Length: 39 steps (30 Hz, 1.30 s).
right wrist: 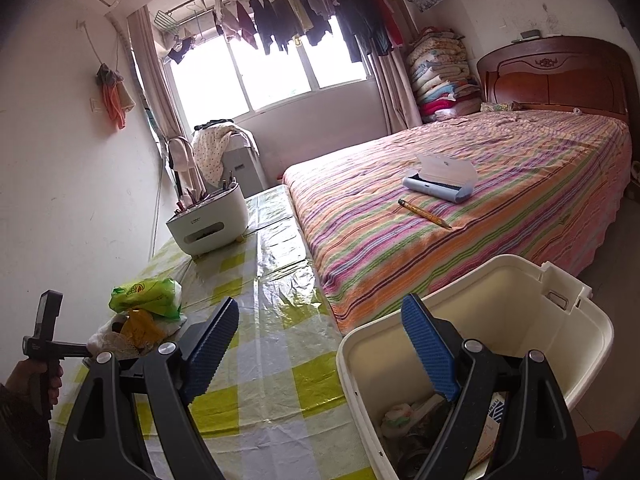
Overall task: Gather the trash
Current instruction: 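Grasp the white pill bottle with the left tool while the right grasps the green wipes pack, then carry the pill bottle and wipes to the white bin and open the right tool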
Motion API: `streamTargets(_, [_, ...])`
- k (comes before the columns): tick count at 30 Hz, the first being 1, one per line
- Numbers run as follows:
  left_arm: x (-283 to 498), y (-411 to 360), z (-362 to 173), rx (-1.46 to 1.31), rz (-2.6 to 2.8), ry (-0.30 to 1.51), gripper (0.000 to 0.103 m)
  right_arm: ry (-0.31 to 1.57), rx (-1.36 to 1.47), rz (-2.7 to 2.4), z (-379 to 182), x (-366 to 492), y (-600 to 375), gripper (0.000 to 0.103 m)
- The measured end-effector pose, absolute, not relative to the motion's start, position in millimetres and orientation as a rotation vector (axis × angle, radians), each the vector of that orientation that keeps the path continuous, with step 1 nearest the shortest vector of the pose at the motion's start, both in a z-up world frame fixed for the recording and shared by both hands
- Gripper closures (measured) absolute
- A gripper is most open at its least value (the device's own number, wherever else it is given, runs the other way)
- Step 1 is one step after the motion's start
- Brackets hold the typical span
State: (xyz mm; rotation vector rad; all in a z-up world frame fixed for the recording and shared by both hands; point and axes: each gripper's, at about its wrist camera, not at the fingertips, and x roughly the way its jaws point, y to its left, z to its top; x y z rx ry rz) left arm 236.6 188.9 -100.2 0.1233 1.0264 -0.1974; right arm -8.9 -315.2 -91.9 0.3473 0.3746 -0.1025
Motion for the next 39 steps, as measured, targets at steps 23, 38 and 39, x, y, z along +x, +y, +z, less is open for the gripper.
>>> streamTargets(23, [162,190,-12,-0.133,-0.182,0.746,0.075,0.567,-0.436,0.659,-70,186,-72,0.011])
streamTargets(38, [152,153,-4,-0.092,-0.26,0.716,0.075,0.81,-0.135,0.575,-107,230,-116,0.08])
streamTargets(39, [150,149,-3,-0.095,-0.272,0.713,0.075,0.789,-0.091,0.57,-102,224,-126,0.081])
